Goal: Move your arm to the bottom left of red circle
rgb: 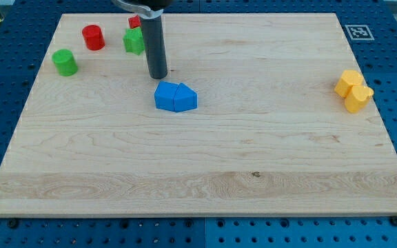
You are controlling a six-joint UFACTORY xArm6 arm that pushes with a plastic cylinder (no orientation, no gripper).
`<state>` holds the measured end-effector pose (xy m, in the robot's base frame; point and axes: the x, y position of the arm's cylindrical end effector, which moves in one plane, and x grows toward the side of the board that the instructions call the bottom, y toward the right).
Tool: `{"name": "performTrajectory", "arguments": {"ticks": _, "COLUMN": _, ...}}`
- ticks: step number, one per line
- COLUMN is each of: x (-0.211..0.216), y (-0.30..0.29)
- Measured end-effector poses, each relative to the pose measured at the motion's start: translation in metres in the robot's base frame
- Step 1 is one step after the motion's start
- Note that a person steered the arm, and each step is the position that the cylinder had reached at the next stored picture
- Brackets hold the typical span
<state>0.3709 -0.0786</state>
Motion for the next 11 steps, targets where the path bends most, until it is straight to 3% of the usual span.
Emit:
{"name": "performTrajectory", "arguments": {"ticks": 7, "x": -0.054, "y": -0.106}}
{"name": "performTrajectory", "arguments": {"ticks": 11, "x": -0.06, "y": -0.165}}
